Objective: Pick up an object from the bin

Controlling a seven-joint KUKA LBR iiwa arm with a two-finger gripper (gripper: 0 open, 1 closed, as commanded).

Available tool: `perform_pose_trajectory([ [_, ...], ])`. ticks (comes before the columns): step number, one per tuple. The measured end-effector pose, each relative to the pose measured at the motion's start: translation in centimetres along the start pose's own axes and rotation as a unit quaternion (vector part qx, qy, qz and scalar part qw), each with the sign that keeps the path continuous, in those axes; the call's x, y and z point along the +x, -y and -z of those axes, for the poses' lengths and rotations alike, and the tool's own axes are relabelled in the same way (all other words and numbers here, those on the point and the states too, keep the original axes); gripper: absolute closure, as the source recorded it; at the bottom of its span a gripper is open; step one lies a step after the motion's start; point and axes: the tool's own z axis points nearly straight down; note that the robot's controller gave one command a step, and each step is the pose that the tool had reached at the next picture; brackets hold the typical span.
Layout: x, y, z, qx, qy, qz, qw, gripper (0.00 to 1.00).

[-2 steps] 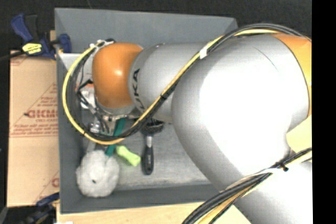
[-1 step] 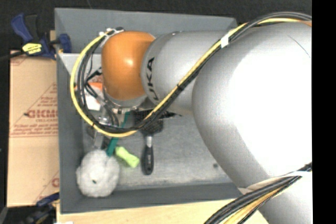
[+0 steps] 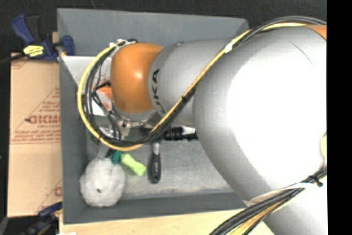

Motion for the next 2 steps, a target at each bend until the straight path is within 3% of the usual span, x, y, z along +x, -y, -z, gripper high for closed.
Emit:
perform_pose_trajectory([
  [1,0.77,-1.96,-3.05,-0.002,0.0022,-0.069,0.9976,0.0],
  [2,-0.12,-1.4,-3.0,-0.002,0.0013,-0.12,0.9928,1.0],
])
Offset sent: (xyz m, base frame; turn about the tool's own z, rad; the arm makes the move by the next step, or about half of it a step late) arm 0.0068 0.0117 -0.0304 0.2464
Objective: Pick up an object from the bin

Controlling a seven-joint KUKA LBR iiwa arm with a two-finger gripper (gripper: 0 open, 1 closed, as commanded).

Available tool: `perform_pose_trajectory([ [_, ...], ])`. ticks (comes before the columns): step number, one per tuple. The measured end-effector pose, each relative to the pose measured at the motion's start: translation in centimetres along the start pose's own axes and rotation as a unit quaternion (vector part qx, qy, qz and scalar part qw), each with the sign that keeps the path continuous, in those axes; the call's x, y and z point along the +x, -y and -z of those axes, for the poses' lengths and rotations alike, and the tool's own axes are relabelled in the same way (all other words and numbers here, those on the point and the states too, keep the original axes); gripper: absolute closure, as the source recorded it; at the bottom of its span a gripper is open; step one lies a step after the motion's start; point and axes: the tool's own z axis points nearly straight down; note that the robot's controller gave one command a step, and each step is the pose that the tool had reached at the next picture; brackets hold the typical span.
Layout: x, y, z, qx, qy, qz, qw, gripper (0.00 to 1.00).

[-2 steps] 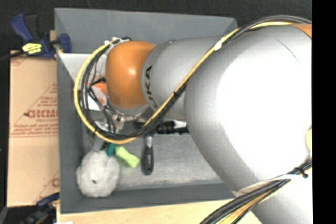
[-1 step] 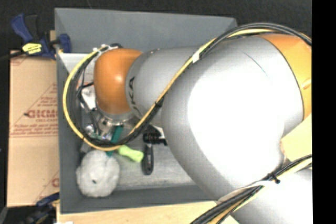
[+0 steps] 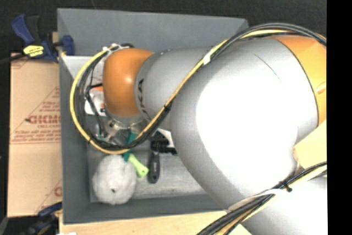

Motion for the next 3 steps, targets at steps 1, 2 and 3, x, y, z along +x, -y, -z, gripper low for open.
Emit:
perform_pose_trajectory([
  [1,0.0,0.0,0.0,0.0,0.0,0.0,1.0,1.0],
  [2,0.0,0.0,0.6,-0.001,0.0004,0.0,1.0,1.0],
  [3,0.1,0.3,2.6,0.004,-0.0024,0.0,1.0,1.0],
])
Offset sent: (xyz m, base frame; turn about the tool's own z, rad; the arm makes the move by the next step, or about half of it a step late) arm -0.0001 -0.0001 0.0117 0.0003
